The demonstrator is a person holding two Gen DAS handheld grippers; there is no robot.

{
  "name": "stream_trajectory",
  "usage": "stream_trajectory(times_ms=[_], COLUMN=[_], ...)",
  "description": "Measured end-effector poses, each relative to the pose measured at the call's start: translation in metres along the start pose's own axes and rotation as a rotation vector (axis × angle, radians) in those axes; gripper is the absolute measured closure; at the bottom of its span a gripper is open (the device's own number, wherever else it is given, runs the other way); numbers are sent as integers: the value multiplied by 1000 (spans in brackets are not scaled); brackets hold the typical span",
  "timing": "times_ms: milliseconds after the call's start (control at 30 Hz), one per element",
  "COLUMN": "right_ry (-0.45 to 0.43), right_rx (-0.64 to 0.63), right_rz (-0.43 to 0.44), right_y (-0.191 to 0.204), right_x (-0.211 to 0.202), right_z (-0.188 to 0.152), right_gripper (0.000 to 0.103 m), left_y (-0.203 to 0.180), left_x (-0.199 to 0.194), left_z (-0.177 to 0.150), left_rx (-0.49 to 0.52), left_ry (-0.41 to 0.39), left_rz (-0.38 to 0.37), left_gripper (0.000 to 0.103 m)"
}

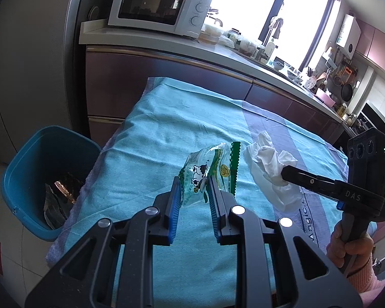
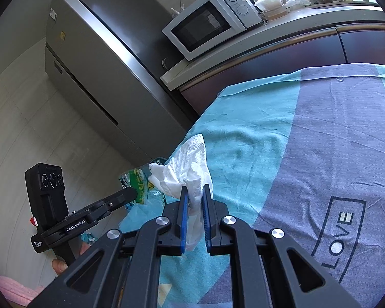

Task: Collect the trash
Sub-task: 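Carry the green-print bag and tissue toward the teal bin with both tools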

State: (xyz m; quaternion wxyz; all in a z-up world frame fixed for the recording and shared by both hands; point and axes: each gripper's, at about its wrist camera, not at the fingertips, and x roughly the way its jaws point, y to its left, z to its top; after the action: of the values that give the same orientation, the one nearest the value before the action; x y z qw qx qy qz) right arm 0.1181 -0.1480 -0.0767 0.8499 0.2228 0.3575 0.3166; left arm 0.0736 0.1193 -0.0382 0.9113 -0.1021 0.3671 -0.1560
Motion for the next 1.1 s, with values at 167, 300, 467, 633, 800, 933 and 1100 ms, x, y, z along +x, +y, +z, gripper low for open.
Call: stream_trajectory(times_ms=[167,300,467,633,800,933,1100], right_ry=[0,5,8,12,17,24,32], right_rx=[-3,-9,-18,-26,-34,-45,-56], right_rz=[5,10,15,20,26,30,38], right_y=[1,3,6,10,14,19,25], right_x=[4,6,10,12,15,17,23], right_z=[1,1,2,2,3,4,4], right_gripper=[93,93,93,93,93,93,93], left_y=[2,6,9,14,18,21,28], left_x=[-4,-6,-8,-10,-13,-17,-20], left_z=[-1,-1,-2,-3,-3,-3,-3], left_rx=[-5,-10,-13,-23,-29,-35,-47], left_ry=[-5,-8,-10,-14,-20,-27,-34], left_rz=[6,13,21,25,33,41,49], left_gripper=[81,81,81,81,81,81,81])
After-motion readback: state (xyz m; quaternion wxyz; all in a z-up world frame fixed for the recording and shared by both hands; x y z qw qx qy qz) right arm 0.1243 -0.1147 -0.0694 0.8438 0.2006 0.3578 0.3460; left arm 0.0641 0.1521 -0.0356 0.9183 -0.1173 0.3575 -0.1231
